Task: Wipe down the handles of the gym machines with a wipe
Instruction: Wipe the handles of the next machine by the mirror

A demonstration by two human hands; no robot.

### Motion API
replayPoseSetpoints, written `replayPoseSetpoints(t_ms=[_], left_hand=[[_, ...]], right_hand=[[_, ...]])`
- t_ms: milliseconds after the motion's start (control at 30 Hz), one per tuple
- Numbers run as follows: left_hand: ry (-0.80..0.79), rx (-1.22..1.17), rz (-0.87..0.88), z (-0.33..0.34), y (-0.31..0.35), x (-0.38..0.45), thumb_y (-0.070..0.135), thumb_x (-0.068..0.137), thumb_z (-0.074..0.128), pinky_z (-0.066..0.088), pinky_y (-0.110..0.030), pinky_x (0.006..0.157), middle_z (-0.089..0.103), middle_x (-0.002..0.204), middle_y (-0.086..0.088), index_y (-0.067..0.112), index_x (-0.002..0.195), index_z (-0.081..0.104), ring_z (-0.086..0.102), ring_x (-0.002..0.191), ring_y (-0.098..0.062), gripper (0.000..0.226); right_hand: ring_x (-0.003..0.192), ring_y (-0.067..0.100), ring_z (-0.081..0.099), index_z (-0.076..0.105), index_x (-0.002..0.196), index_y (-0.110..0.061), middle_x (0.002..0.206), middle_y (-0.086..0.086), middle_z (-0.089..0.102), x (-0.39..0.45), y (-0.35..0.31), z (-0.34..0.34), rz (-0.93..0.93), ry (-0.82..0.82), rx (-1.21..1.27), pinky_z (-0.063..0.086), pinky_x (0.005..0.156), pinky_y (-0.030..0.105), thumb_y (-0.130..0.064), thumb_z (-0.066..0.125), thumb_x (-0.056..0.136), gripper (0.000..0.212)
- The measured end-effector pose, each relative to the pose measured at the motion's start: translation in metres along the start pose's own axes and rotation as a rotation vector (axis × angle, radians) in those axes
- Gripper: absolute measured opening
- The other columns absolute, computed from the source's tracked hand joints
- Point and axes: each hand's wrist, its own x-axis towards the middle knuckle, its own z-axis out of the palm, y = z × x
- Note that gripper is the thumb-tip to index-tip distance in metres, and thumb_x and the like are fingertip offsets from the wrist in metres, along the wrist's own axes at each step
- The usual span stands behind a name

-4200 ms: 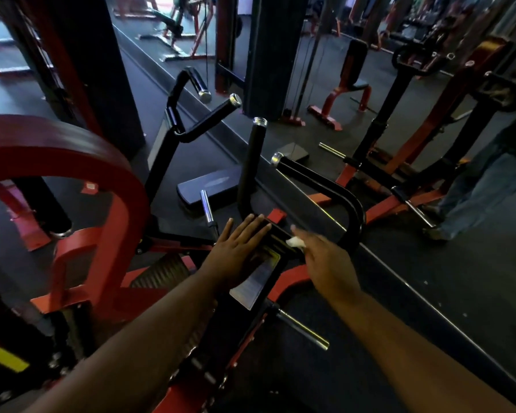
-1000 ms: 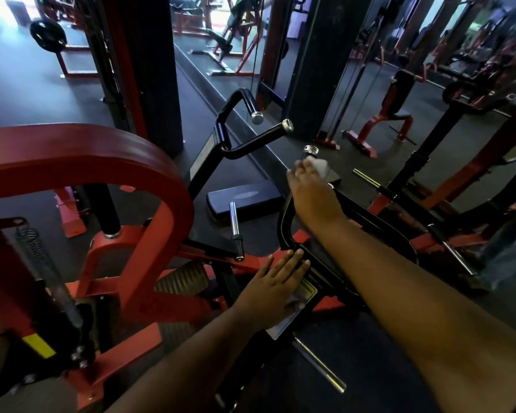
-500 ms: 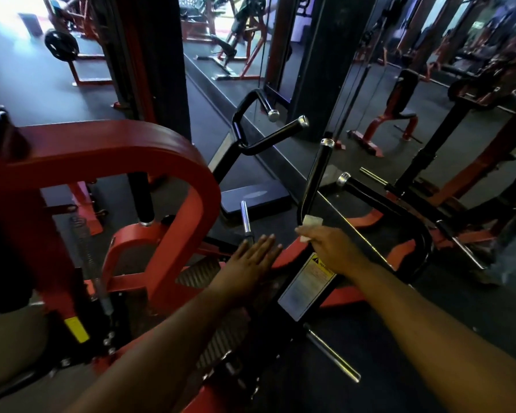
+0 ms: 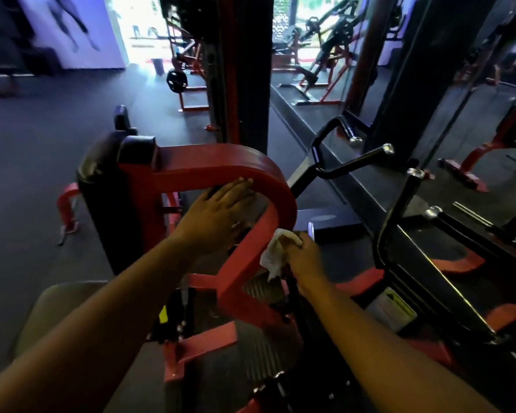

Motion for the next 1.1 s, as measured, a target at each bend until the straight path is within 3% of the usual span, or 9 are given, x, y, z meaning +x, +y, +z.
replayPoseSetpoints(t_ms=[167, 267, 433, 500, 633, 700, 800, 967, 1100], left_hand=[[0.008, 0.100, -0.093, -0.043, -0.021, -0.002, 0.051, 0.099, 0.037, 0.038, -0.050, 0.106, 0.041, 0.160, -0.004, 0.027, 0.154, 0.045, 0.045, 0.140, -0.030, 0.060], [0.008, 0.171, -0.170, -0.063, -0.041, 0.007, 0.053, 0.101, 0.039, 0.035, -0.049, 0.109, 0.043, 0.158, -0.006, 0.026, 0.154, 0.043, 0.042, 0.142, -0.031, 0.059], [-0.163, 0.105, -0.323, -0.061, -0.065, 0.020, 0.069, 0.103, 0.029, 0.021, -0.049, 0.125, 0.029, 0.167, -0.005, 0.023, 0.162, 0.027, 0.025, 0.155, -0.026, 0.074], [-0.182, 0.066, -0.330, -0.053, -0.064, 0.021, 0.072, 0.101, 0.025, 0.022, -0.050, 0.126, 0.029, 0.168, -0.004, 0.024, 0.162, 0.025, 0.026, 0.155, -0.025, 0.077], [-0.159, 0.047, -0.355, -0.054, -0.065, 0.024, 0.070, 0.101, 0.027, 0.024, -0.048, 0.126, 0.027, 0.168, -0.001, 0.028, 0.162, 0.023, 0.025, 0.155, -0.023, 0.074], [-0.150, 0.059, -0.360, -0.054, -0.065, 0.023, 0.071, 0.102, 0.028, 0.024, -0.047, 0.124, 0.027, 0.168, -0.001, 0.030, 0.162, 0.024, 0.026, 0.155, -0.024, 0.073], [-0.118, 0.069, -0.382, -0.050, -0.062, 0.023, 0.073, 0.101, 0.025, 0.027, -0.047, 0.123, 0.031, 0.167, -0.001, 0.031, 0.161, 0.027, 0.029, 0.154, -0.024, 0.073], [-0.081, 0.069, -0.388, -0.049, -0.060, 0.022, 0.075, 0.100, 0.024, 0.029, -0.046, 0.121, 0.034, 0.165, 0.000, 0.032, 0.160, 0.029, 0.032, 0.153, -0.024, 0.074], [-0.054, 0.065, -0.383, -0.047, -0.061, 0.021, 0.075, 0.100, 0.027, 0.028, -0.043, 0.121, 0.036, 0.165, 0.001, 0.033, 0.159, 0.032, 0.034, 0.152, -0.023, 0.073]], right_hand=[[0.101, 0.027, 0.068, 0.068, 0.109, -0.015, 0.106, 0.007, 0.071, 0.021, -0.020, 0.058, 0.075, -0.089, 0.060, 0.055, 0.095, 0.041, -0.021, 0.056, 0.102, 0.015], [0.104, 0.014, 0.065, 0.068, 0.111, -0.014, 0.104, -0.003, 0.068, 0.029, -0.041, 0.083, -0.119, 0.030, 0.086, 0.045, 0.099, 0.019, -0.017, 0.056, 0.103, 0.015], [0.110, 0.032, 0.063, 0.070, 0.109, -0.025, 0.111, 0.011, 0.069, 0.045, -0.045, 0.122, -0.340, 0.022, 0.012, 0.045, 0.107, 0.042, -0.036, 0.051, 0.103, 0.023], [0.120, 0.022, 0.059, 0.064, 0.127, -0.011, 0.126, 0.008, 0.065, 0.043, -0.043, 0.130, -0.359, -0.024, 0.015, 0.041, 0.113, 0.029, -0.027, 0.049, 0.105, 0.032], [0.128, 0.019, 0.054, 0.057, 0.140, -0.006, 0.137, 0.009, 0.061, 0.043, -0.021, 0.123, -0.306, -0.102, -0.013, 0.038, 0.103, 0.019, -0.024, 0.043, 0.105, 0.041], [0.111, 0.021, 0.062, 0.063, 0.131, -0.013, 0.117, 0.007, 0.068, 0.052, -0.011, 0.118, -0.237, -0.112, -0.181, 0.040, 0.085, 0.012, -0.021, 0.046, 0.108, 0.030], [0.090, 0.011, 0.060, 0.067, 0.115, -0.020, 0.100, -0.004, 0.065, 0.064, -0.024, 0.114, -0.135, -0.159, -0.013, 0.044, 0.087, 0.027, -0.033, 0.058, 0.103, 0.020], [0.129, 0.022, 0.053, 0.054, 0.140, -0.002, 0.139, 0.011, 0.058, 0.048, -0.069, 0.108, -0.245, -0.187, 0.084, 0.042, 0.092, 0.010, -0.019, 0.060, 0.102, 0.042], [0.091, 0.002, 0.064, 0.061, 0.117, -0.018, 0.105, 0.001, 0.067, 0.069, -0.042, 0.109, -0.287, -0.417, -0.145, 0.049, 0.084, 0.040, -0.017, 0.073, 0.090, 0.030]])
